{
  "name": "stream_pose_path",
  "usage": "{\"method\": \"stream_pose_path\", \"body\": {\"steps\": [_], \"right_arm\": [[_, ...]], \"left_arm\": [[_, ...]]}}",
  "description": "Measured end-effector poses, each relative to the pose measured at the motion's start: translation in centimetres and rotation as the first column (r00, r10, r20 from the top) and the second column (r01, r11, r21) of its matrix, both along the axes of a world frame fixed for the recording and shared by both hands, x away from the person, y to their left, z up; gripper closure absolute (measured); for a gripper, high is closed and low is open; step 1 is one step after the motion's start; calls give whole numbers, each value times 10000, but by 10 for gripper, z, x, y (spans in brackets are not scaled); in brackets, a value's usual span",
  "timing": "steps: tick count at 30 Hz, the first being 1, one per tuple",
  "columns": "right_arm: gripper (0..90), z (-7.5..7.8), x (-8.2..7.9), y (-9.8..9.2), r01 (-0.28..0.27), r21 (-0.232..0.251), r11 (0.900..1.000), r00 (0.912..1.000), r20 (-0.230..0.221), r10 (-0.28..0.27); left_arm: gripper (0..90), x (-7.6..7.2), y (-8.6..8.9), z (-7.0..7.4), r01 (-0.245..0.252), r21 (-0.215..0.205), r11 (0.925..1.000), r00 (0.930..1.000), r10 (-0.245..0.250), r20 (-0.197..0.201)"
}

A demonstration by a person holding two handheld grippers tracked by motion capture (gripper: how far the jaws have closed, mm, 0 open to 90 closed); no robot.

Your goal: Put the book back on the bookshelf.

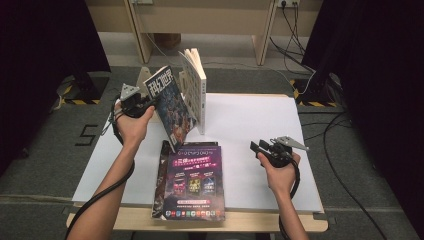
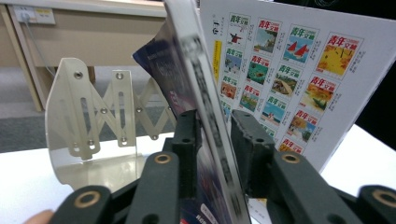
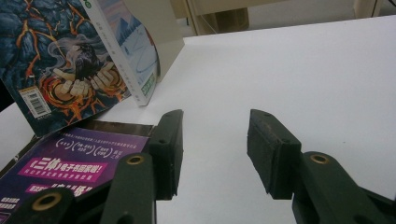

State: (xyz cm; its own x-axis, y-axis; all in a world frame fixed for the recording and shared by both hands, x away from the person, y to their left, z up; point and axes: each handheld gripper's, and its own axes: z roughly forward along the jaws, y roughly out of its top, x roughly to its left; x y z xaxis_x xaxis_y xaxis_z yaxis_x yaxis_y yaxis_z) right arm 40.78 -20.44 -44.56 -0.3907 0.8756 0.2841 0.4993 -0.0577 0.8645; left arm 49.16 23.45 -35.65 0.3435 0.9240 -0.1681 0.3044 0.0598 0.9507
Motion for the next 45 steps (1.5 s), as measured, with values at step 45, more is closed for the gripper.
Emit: {"method": "stream_pose_path", "body": {"steps": [45], "right_arm": [[550,-3,0,-3,80,138,9999,9998,-165,-77]], "left_arm": [[821,6,-21,22,228,-705,9973,9951,-294,-943]]}}
